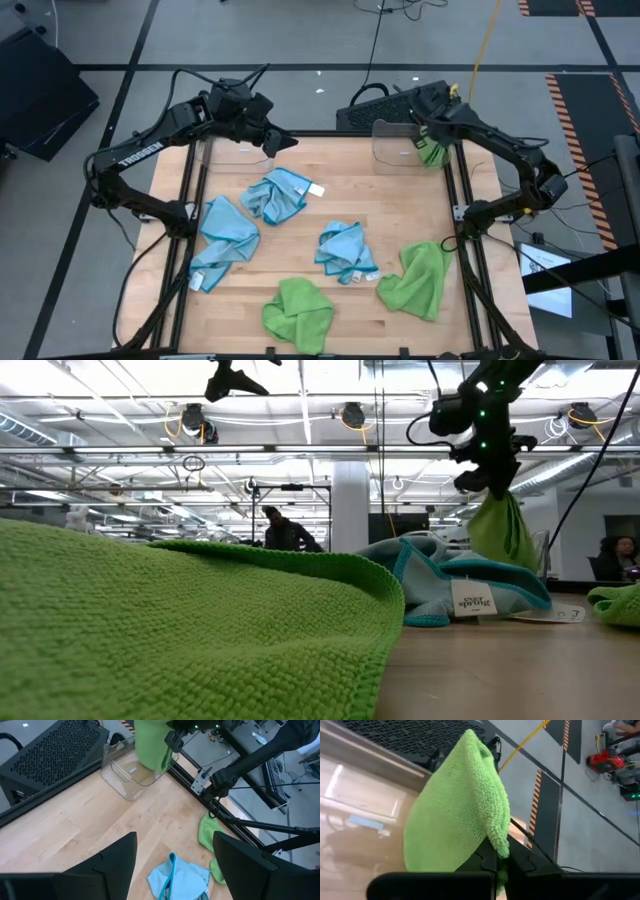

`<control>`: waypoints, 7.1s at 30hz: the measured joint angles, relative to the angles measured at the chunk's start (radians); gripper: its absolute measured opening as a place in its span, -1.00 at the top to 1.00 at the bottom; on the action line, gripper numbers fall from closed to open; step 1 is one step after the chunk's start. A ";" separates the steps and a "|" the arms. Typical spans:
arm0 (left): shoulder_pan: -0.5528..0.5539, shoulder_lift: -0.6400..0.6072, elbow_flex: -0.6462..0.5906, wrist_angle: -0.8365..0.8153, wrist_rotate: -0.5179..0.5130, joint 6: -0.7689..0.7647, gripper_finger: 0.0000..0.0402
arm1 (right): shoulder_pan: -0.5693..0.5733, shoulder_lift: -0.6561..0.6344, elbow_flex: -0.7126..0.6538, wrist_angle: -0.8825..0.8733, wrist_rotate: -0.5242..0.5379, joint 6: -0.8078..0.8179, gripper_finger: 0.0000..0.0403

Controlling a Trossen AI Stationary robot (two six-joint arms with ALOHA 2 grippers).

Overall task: Sort microfiber towel by color & place in baskets
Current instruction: Put the top green towel into the right transparent bin, then fold the left green towel

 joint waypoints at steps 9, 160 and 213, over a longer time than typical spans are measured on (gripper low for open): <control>0.000 0.000 0.000 -0.003 0.000 -0.009 -0.32 | 0.067 0.000 -0.095 0.145 -0.126 0.004 1.00; 0.004 0.001 0.001 -0.055 -0.052 -0.072 -0.32 | -0.026 0.311 -0.104 0.402 -0.764 0.248 1.00; -0.007 0.000 0.001 -0.268 -0.106 0.090 -0.32 | 0.115 -0.315 -0.104 0.020 -0.850 0.476 1.00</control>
